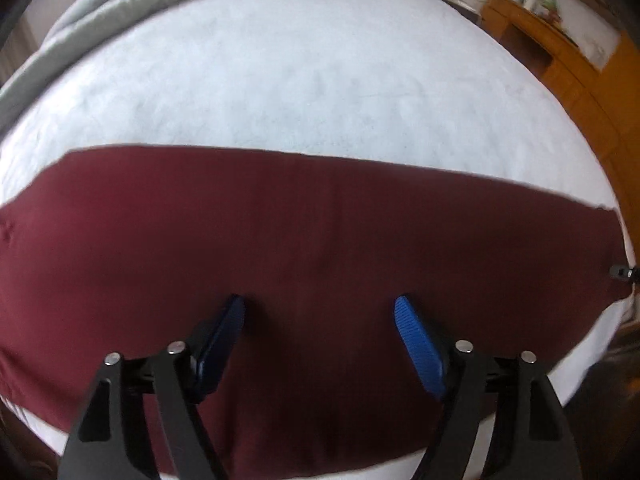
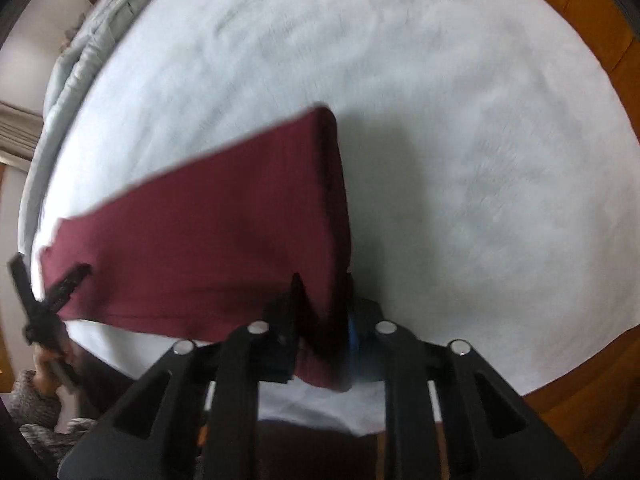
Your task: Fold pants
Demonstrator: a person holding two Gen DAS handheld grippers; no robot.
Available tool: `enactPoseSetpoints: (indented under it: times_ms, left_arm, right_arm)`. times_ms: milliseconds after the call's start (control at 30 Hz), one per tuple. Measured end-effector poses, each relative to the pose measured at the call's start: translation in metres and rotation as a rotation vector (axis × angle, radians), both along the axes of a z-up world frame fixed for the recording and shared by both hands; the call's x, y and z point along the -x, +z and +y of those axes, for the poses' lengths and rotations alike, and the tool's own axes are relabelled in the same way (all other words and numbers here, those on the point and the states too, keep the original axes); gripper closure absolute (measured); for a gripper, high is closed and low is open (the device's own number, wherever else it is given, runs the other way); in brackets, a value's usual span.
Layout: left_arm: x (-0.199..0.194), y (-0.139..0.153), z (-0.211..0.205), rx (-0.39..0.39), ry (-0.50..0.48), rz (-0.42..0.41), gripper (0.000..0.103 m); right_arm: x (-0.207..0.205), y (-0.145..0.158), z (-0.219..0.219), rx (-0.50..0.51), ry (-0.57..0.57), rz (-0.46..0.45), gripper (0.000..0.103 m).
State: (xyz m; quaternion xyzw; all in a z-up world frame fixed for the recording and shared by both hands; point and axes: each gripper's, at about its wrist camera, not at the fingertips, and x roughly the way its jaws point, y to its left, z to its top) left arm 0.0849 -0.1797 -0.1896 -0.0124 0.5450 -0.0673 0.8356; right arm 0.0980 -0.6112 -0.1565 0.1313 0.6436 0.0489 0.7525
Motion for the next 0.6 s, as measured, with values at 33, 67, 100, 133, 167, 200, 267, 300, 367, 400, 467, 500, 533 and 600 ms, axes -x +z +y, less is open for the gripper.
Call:
enactPoseSetpoints:
  times_ms: [33,67,100,133,167,200,267,300,367,400,467,500,533,600]
  left_arm:
    - [0.002,0.001,-0.002,-0.006,-0.011,-0.005,0.020]
    - [0.002,0.004,-0.003,-0.003,-0.013,0.002,0.019]
    - [0.002,0.008,-0.001,0.022,-0.010,0.012,0.020]
    - [0.003,0.013,0.002,0.058,0.002,0.023,0.020]
    - [0.004,0.019,0.007,0.111,0.023,0.034,0.020]
    - [0.002,0.023,0.010,0.146,0.038,0.037,0.020]
    - [0.003,0.032,0.011,0.198,0.045,0.035,0.019]
    - [0.004,0.035,0.008,0.200,0.039,0.027,0.019]
    - [0.005,0.034,0.002,0.176,0.016,0.012,0.018]
    - [0.005,0.031,0.000,0.156,0.009,0.013,0.018]
    - [0.002,0.016,-0.004,0.118,0.007,0.048,0.018]
    - [0.002,0.010,-0.004,0.105,0.013,0.067,0.018]
    - [0.003,0.009,0.000,0.104,0.013,0.069,0.018]
    - [0.002,0.006,-0.002,0.082,-0.003,0.053,0.018]
  right_arm:
    - [0.001,0.001,0.001,0.009,0.004,-0.009,0.074]
    - [0.001,0.007,0.002,0.029,0.003,-0.011,0.073]
    - [0.002,0.017,0.004,0.045,0.009,-0.029,0.072]
    - [0.004,0.033,0.006,0.091,0.012,-0.070,0.072]
    - [0.005,0.043,0.009,0.128,0.009,-0.095,0.067]
    - [0.007,0.056,0.016,0.160,0.012,-0.122,0.065]
    - [0.008,0.076,0.031,0.137,0.039,-0.187,0.065]
    - [0.007,0.081,0.041,0.105,0.057,-0.205,0.065]
    - [0.003,0.081,0.060,0.058,0.091,-0.227,0.065]
    - [-0.001,0.076,0.073,0.037,0.113,-0.227,0.067]
    - [-0.010,0.058,0.098,0.033,0.141,-0.189,0.067]
    - [-0.014,0.048,0.109,0.027,0.154,-0.170,0.067]
    - [-0.018,0.034,0.117,0.031,0.160,-0.143,0.067]
    - [-0.022,0.012,0.124,0.063,0.154,-0.080,0.067]
